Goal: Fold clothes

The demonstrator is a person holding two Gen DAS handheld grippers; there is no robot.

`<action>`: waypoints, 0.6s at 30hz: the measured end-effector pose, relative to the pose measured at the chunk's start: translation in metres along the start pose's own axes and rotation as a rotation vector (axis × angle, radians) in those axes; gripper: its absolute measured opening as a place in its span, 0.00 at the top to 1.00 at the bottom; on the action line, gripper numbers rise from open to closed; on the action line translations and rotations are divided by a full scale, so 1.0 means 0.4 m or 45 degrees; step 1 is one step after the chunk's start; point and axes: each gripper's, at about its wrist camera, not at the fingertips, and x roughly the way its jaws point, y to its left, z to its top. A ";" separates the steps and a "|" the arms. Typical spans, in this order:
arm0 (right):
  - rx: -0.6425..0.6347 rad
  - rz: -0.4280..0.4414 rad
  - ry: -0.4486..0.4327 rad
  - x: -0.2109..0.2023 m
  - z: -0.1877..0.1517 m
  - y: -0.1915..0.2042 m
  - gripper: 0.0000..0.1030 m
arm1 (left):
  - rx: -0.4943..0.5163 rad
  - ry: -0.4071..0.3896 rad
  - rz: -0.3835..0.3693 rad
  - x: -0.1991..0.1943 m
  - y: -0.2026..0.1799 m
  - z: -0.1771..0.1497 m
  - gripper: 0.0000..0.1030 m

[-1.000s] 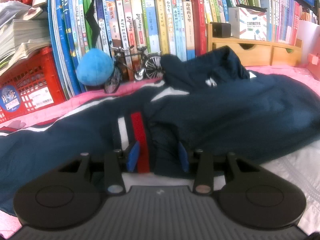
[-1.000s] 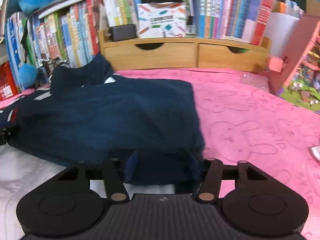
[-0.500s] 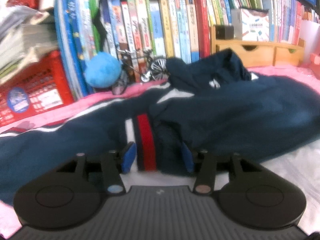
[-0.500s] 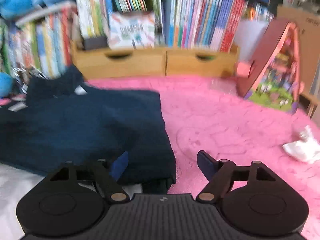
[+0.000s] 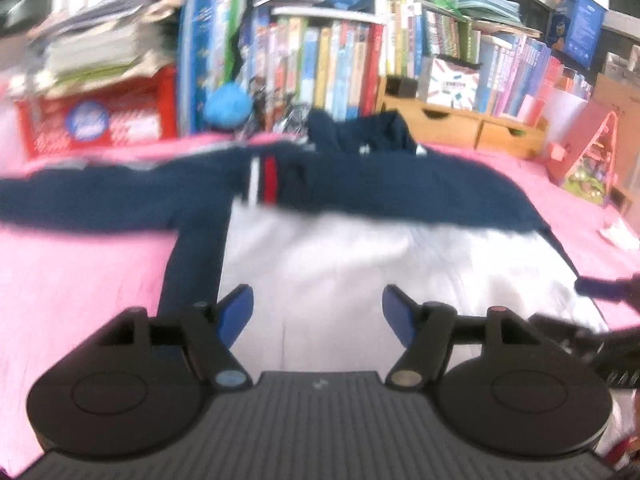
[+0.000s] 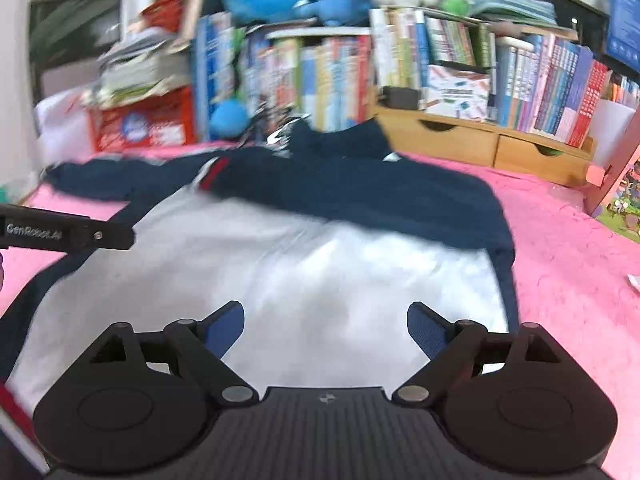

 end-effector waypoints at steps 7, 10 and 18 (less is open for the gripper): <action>0.026 0.066 0.079 -0.135 -0.094 0.089 0.07 | 0.139 0.023 0.097 -0.131 -0.039 -0.109 0.29; 0.002 0.089 0.118 -0.175 -0.131 0.122 0.07 | 0.161 0.022 0.084 -0.158 -0.050 -0.133 0.29; 0.037 0.061 0.153 -0.185 -0.155 0.117 0.07 | 0.173 0.059 0.089 -0.147 -0.063 -0.149 0.28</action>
